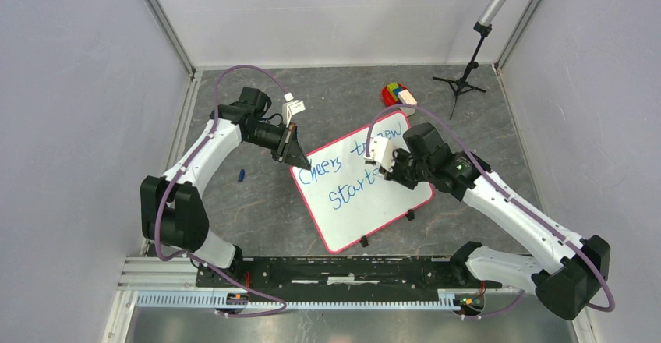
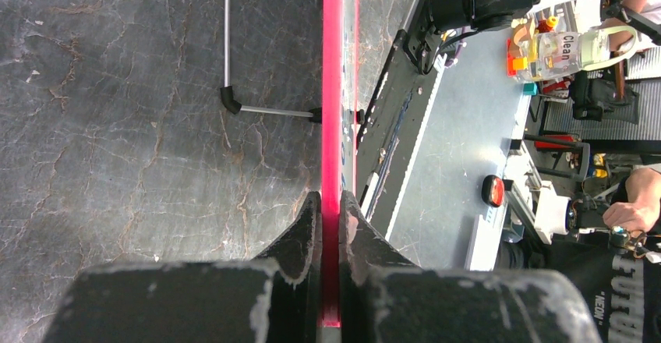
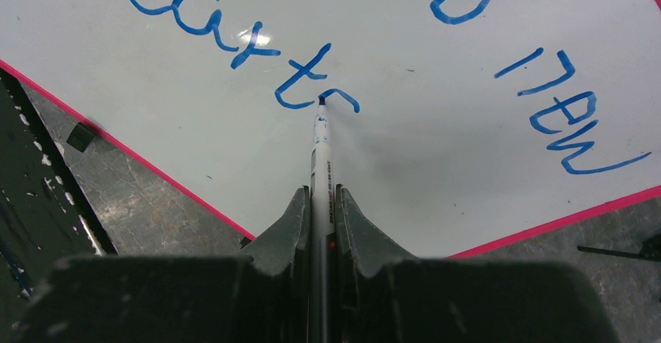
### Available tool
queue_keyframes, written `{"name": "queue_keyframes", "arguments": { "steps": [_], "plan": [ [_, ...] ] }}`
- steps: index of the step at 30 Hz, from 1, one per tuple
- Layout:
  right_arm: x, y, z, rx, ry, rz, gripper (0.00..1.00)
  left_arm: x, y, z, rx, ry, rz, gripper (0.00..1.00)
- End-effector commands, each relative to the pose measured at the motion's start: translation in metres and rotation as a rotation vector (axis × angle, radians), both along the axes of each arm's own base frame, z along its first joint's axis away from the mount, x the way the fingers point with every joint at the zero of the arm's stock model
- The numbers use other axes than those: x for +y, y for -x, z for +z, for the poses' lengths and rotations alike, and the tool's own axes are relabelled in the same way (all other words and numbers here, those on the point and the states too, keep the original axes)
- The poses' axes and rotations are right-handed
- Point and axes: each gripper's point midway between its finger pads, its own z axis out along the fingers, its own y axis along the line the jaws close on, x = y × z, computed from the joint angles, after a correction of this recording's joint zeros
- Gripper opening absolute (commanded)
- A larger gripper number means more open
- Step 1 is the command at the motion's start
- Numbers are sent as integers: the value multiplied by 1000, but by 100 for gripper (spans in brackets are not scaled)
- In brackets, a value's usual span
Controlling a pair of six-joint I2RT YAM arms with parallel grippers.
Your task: Write a sentence on the whiteboard
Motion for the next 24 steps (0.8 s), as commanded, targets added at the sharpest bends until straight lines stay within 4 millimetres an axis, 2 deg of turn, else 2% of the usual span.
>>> {"name": "queue_keyframes", "arguments": {
  "steps": [1, 10, 13, 21, 24],
  "plan": [
    [-17, -8, -3, -52, 58, -59, 0, 0, -11, 0, -82, -23, -15, 2],
    [-23, 1, -15, -22, 90, -46, 0, -1, -13, -2, -76, -21, -17, 2],
    [-15, 9, -16, 11, 57, 0, 0, -1, -13, -2, -76, -21, -17, 3],
    [6, 14, 0, 39, -31, 72, 0, 0, -11, 0, -84, -26, -13, 2],
    [9, 14, 5, 37, -41, 79, 0, 0, -10, 2, -91, -24, -13, 2]
  ]
}}
